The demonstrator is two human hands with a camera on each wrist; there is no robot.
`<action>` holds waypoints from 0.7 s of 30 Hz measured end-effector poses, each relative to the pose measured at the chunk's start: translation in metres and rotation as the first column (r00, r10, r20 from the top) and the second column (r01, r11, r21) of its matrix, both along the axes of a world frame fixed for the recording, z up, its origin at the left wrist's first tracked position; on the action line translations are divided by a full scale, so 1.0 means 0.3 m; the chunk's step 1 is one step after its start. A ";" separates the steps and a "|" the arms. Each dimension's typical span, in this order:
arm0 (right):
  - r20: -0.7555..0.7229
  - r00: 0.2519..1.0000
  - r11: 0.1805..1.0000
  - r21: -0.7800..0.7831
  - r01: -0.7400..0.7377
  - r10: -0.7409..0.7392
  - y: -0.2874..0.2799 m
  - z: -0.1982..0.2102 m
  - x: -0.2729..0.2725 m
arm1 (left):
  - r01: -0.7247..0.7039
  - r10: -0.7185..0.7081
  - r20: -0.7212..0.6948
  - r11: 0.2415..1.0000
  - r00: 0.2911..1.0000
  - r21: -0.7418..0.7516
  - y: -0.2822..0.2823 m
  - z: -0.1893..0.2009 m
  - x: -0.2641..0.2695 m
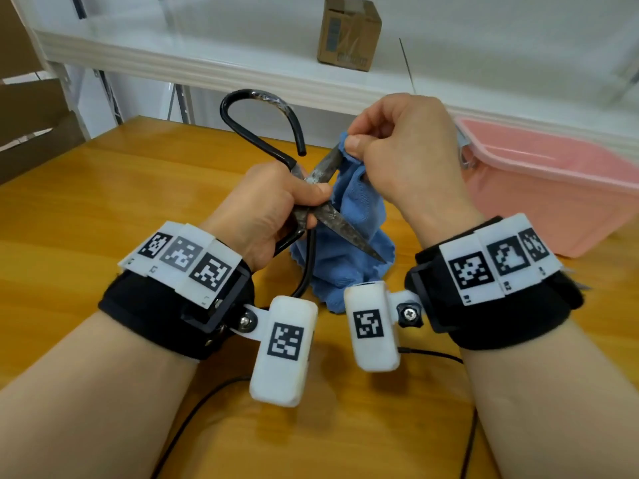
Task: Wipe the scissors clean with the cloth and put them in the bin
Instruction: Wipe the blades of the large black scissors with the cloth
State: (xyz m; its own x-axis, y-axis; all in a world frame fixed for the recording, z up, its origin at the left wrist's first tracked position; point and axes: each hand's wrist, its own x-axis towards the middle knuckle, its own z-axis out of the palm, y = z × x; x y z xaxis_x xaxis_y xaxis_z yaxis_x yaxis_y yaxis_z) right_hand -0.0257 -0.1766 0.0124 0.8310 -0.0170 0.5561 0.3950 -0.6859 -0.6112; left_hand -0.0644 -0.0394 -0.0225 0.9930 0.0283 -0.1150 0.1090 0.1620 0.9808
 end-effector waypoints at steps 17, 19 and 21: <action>-0.041 0.999 0.992 -0.123 -0.019 0.014 0.018 -0.002 -0.021 | -0.009 0.007 0.025 0.998 1.000 0.062 0.012 -0.006 0.009; 0.008 0.999 0.998 -0.054 0.046 -0.045 0.002 0.003 -0.011 | 0.010 -0.011 0.023 0.997 1.000 0.071 0.003 -0.004 0.004; 0.020 0.998 0.997 -0.037 0.068 -0.068 -0.012 0.011 -0.011 | 0.023 -0.025 0.022 0.997 0.999 0.077 -0.003 -0.004 0.001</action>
